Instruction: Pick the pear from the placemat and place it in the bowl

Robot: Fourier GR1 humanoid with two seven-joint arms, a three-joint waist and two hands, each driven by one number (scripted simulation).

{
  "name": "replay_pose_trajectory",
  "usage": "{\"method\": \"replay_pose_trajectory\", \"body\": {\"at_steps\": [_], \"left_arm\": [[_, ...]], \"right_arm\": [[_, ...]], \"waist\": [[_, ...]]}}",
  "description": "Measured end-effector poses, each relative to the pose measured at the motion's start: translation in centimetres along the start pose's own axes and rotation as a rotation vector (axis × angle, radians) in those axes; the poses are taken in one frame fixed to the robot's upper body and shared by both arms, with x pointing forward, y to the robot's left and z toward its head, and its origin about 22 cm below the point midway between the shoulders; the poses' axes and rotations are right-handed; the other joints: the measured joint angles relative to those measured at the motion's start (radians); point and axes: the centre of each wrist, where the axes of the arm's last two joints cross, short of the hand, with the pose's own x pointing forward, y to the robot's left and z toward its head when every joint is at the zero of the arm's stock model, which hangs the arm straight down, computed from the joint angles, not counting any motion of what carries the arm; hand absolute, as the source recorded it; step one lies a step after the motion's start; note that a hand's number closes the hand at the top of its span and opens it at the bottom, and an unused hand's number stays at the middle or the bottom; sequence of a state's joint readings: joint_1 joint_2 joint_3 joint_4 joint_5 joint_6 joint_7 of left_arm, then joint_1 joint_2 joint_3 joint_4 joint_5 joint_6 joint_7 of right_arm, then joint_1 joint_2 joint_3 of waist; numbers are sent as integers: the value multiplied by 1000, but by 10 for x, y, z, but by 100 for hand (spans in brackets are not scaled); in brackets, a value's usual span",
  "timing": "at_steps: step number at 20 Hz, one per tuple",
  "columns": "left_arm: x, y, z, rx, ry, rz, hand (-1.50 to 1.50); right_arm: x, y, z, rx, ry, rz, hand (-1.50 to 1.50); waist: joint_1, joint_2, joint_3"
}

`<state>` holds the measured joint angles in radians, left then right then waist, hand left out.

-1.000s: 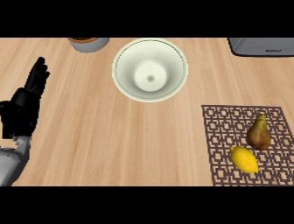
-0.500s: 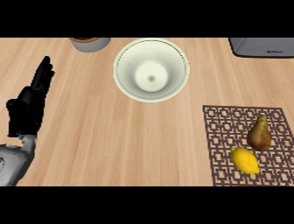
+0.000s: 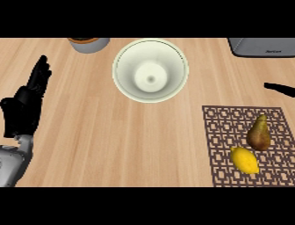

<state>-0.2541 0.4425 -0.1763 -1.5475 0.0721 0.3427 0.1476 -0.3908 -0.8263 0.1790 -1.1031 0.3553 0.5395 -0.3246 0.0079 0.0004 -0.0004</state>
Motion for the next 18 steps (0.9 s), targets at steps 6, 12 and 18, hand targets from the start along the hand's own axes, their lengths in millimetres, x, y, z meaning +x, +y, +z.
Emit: {"method": "replay_pose_trajectory", "body": {"at_steps": [6, 12, 18], "left_arm": [[-4, -4, 2, 2, -1, -10, 0], [-5, -1, 2, 2, -2, 0, 0], [-2, 4, 5, 3, 1, -4, 0]], "right_arm": [[6, 23, -23, 86, 113, 70, -150], [-1, 42, -38, 110, 170, 95, -150], [-13, 58, -47, 123, 181, 90, -150]], "waist": [[-2, 1, 0], [-3, 0, 1], [-2, 0, 1]]}}
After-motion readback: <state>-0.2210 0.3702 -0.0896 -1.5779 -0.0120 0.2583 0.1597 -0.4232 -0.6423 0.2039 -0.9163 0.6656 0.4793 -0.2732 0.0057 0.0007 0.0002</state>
